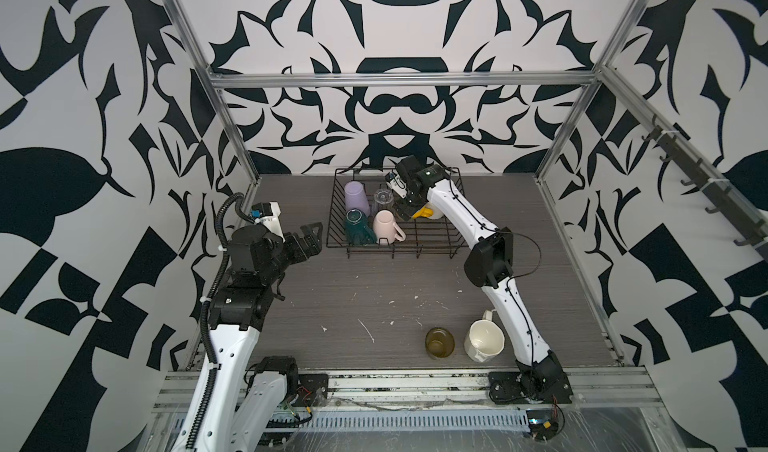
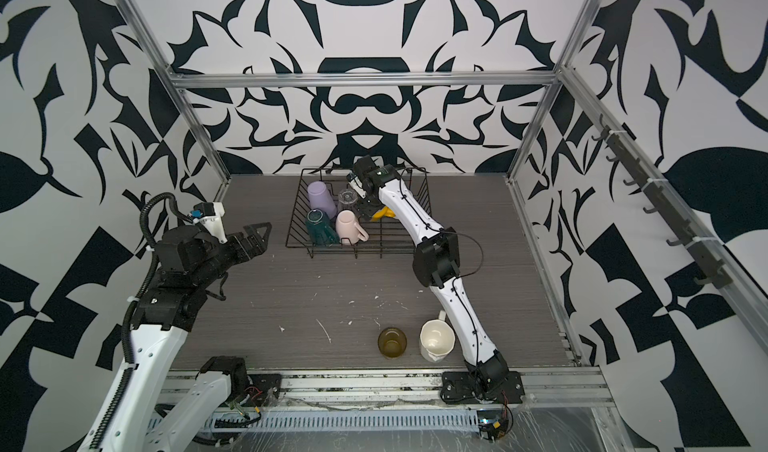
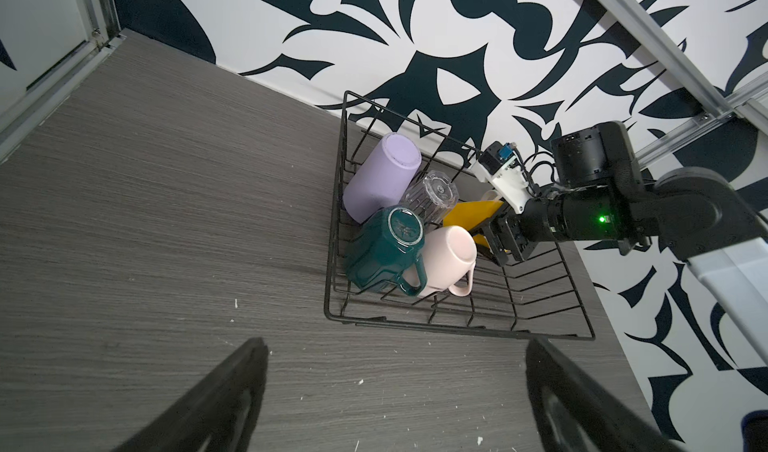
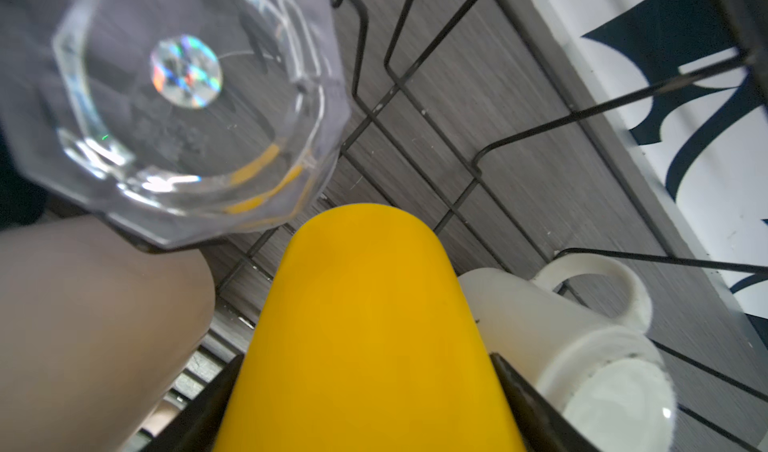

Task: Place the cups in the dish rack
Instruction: 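Lower the yellow mug upside down into the rack with the right gripper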

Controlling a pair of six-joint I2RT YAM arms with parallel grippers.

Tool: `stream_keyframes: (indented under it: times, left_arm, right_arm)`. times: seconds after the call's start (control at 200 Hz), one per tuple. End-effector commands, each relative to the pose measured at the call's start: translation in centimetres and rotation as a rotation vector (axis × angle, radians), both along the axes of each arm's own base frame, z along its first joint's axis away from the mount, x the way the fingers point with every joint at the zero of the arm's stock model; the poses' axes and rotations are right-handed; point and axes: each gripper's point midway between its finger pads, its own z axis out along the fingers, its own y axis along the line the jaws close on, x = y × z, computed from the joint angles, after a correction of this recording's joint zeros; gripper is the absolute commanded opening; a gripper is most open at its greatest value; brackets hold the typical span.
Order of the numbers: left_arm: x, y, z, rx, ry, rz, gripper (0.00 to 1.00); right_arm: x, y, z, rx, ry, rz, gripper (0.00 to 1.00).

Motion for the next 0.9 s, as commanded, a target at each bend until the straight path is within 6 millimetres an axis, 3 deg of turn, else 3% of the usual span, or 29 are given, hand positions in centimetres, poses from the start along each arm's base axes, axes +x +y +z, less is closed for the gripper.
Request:
stream_keyframes:
  times: [0.0, 0.08, 0.25, 0.36, 0.465, 0.895]
  left_arm:
    - [0.0, -0.2, -0.1, -0.016, -0.005, -0.009, 0.99]
    - [0.0, -0.2, -0.1, -0.018, -0.004, -0.009, 0.99]
    - [0.0, -0.3, -0.1, -0.022, 0.000, -0.014, 0.99]
    - [0.0, -0.4, -0.1, -0.023, 0.001, -0.018, 0.99]
    - [0.1, -0.4, -0.2, -0.024, 0.005, -0.019, 0.99]
    - [0.1, -0.6, -0.3, -0.025, 0.008, -0.028, 0.99]
  right_arm:
    - [0.6, 0.3, 4.4, 0.038, -0.095, 0.007, 0.00]
    - [0.5, 0.4, 4.2, 0.038, -0.089, 0.010, 0.04]
    - [0.3, 0.8, 3.7, 0.049, -0.074, 0.014, 0.41]
    - [0.3, 1.0, 3.6, 0.063, -0.068, 0.014, 0.53]
    - [0.4, 0.9, 3.5, 0.063, -0.066, 0.012, 0.59]
    - [0.2, 0.9, 2.7, 0.052, -0.051, 0.015, 0.67]
